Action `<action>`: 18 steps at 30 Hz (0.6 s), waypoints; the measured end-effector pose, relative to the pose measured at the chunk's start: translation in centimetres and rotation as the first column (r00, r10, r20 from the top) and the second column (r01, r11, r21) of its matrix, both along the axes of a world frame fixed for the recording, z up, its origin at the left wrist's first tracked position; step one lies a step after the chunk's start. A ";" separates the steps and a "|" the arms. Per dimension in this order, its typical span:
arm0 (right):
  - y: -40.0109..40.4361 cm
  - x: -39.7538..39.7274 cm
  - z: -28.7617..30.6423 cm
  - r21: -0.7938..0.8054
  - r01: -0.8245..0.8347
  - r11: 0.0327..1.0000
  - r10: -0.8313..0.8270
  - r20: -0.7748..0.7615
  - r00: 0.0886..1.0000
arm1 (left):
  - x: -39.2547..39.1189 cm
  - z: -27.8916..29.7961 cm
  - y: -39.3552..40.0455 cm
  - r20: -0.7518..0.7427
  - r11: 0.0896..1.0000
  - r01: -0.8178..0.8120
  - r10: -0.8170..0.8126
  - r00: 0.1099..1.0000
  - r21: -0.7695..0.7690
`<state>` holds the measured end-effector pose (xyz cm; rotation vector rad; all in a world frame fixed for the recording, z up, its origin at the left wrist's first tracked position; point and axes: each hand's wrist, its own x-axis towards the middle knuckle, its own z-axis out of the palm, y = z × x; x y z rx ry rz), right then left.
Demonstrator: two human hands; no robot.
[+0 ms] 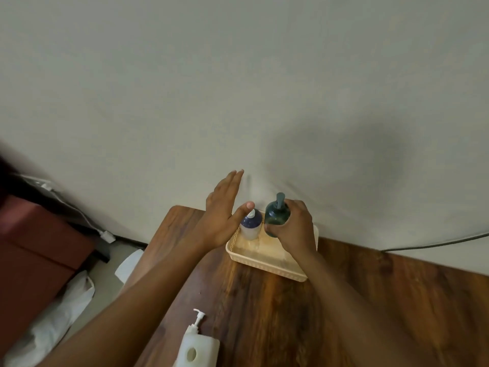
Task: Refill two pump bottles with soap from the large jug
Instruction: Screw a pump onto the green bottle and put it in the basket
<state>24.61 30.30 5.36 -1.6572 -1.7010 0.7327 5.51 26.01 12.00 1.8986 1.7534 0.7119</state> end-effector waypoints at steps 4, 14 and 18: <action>1.6 -1.0 -3.9 -0.017 0.023 1.000 -0.023 0.040 0.999 | -0.1 0.6 -0.5 -0.184 0.998 -0.011 -0.002 0.983 -0.069; 3.8 -2.3 -10.1 -0.030 0.090 0.996 -0.086 0.116 0.989 | -2.0 -6.4 0.5 0.044 0.997 -0.016 0.019 0.999 -0.072; 3.8 -2.3 -11.7 -0.039 0.097 0.994 -0.090 0.158 0.983 | -2.4 -8.1 0.4 0.094 0.997 -0.038 0.044 0.995 -0.068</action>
